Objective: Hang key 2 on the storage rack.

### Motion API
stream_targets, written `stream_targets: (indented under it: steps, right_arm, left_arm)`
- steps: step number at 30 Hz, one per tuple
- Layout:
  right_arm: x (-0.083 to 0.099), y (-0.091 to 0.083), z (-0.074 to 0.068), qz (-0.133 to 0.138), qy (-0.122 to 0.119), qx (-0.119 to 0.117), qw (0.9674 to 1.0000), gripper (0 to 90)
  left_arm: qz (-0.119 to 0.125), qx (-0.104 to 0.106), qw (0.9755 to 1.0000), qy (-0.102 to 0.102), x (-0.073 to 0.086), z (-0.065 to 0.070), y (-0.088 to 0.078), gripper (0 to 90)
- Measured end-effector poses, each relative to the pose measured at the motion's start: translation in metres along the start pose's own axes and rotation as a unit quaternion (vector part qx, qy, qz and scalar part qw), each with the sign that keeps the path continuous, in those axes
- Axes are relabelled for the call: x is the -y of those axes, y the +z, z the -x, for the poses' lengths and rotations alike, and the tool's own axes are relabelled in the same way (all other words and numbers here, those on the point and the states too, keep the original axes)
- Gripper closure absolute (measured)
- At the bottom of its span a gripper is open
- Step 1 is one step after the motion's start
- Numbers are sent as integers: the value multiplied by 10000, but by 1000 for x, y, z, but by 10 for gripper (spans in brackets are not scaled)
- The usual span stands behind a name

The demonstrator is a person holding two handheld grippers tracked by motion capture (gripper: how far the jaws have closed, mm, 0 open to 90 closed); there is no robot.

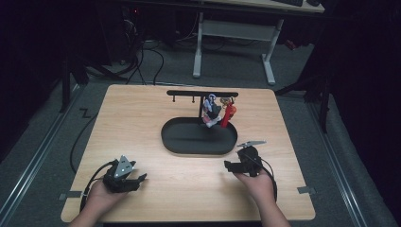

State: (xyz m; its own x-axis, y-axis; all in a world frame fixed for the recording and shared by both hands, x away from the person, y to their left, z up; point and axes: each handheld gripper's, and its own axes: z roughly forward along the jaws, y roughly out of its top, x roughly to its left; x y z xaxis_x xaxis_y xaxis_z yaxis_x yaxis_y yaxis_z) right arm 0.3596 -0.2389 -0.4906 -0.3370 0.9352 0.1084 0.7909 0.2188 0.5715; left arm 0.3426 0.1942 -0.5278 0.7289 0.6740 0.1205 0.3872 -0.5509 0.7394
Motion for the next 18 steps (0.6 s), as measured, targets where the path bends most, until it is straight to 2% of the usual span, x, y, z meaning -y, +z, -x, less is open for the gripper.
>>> stream_targets:
  steps: [5,10,12,14,15,16,18]
  right_arm:
    - [26,-5,5,338,71,16,9994,283]
    - [48,-11,5,646,-24,155,9978,249]
    - [57,-14,3,846,-115,279,9960,231]
    - [71,-18,1,1146,-58,337,9928,249]
    - [77,-21,3,1176,2,298,9926,247]
    - [77,-25,4,1087,15,295,9936,200]
    - [79,-34,8,1304,-210,536,9898,210]
  left_arm:
    - [-11,12,10000,21,0,2,1,348]
    - [53,91,9999,98,-2,6,0,347]
    - [79,143,9998,132,-3,9,-1,346]
    - [104,215,9996,128,-3,12,-1,344]
    - [115,277,9995,108,-4,13,-2,344]
    - [152,341,9993,70,-4,14,-1,344]
    - [176,424,9989,68,-5,17,-1,344]
